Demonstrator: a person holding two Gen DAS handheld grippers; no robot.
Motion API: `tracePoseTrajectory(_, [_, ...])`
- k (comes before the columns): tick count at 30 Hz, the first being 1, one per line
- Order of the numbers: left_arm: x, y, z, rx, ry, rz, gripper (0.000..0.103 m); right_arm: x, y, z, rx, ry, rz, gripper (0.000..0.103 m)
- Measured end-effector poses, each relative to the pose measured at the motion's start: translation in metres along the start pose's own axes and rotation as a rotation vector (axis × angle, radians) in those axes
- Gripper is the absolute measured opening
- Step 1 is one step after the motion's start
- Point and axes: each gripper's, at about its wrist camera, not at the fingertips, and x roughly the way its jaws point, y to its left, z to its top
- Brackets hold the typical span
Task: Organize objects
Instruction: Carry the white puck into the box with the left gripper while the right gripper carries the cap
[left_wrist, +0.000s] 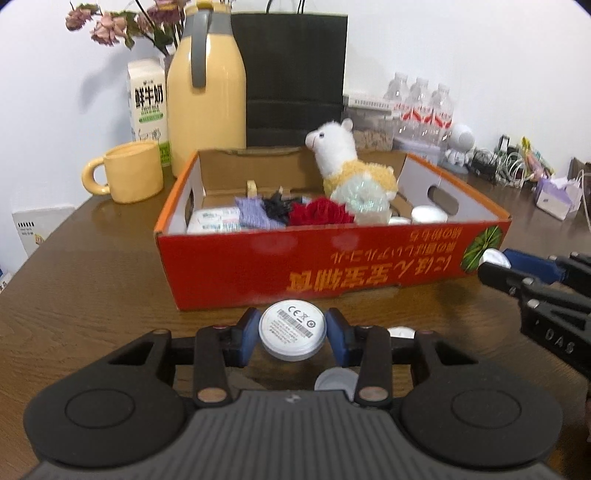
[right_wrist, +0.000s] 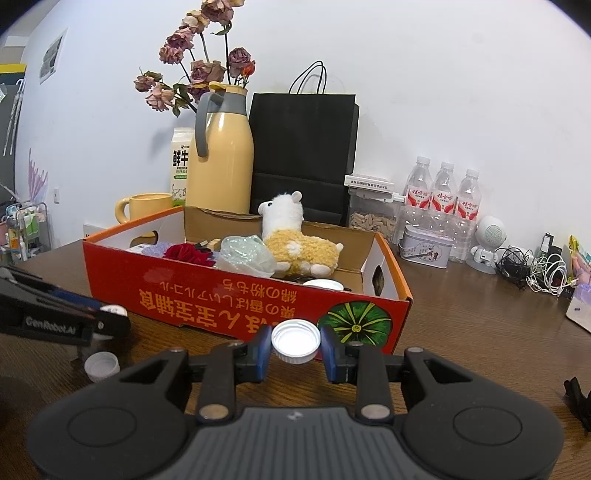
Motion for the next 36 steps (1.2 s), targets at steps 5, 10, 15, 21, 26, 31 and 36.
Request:
tracePoseTrajectory(5, [-0.016, 0.000, 0.013, -0.009, -0.083, -0.021, 0.040, -0.005, 0.001, 0.005, -0.001, -0.047, -0.008, 0.027])
tracePoseTrajectory(10, [-0.023, -0.001, 0.035, -0.022, -0.163, -0.034, 0.040, -0.006, -0.001, 0.019, 0.028, -0.092, -0.006, 0.027])
tracePoseTrajectory(15, [-0.021, -0.002, 0.057, -0.030, -0.222, -0.028, 0.040, 0.001, 0.000, 0.039, 0.037, -0.126, 0.003, 0.027])
tracePoseTrajectory(21, [-0.007, -0.004, 0.079, -0.033, -0.264, -0.007, 0.040, 0.020, 0.001, 0.068, 0.024, -0.166, -0.006, 0.027])
tracePoseTrajectory(26, [0.011, -0.006, 0.094, -0.046, -0.289, 0.022, 0.040, 0.044, -0.001, 0.083, 0.044, -0.175, -0.004, 0.027])
tracePoseTrajectory(31, [0.038, -0.005, 0.103, -0.054, -0.311, 0.063, 0.040, 0.077, -0.006, 0.087, 0.060, -0.151, -0.007, 0.027])
tracePoseTrajectory(36, [0.059, 0.000, 0.098, -0.044, -0.272, 0.078, 0.040, 0.094, -0.012, 0.074, 0.082, -0.089, 0.002, 0.027])
